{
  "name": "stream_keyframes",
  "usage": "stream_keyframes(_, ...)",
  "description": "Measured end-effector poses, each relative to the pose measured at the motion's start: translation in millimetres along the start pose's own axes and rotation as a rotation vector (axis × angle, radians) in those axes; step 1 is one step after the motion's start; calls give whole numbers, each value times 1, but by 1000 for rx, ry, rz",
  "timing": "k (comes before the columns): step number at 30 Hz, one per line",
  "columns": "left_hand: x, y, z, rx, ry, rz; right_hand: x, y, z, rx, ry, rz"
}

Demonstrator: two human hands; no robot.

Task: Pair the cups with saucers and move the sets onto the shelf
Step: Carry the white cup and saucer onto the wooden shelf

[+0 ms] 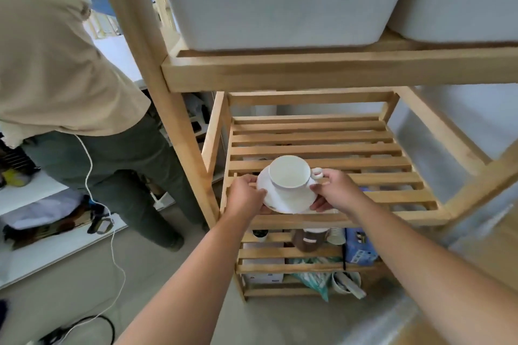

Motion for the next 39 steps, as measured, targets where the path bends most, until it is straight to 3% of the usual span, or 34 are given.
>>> stream_keyframes(22,37,-1,-105,298,19,-1,9,-11,-123,86,72,-9)
stream_keyframes(27,48,1,-115,327,25,52,7,-8,-137,199,53,-40)
stream_keyframes(39,29,-3,-105,319,-56,152,22,-8,-128,292,36,-215)
Point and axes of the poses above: each hand's wrist, its own z-axis away from the middle knuckle, its own y-axis out of the back of the hand, x = y × z, the point moved 9 cm from there along -z, towards the middle knuckle, and after that the axes turned 13 degrees about y, right-handed, at the moved point
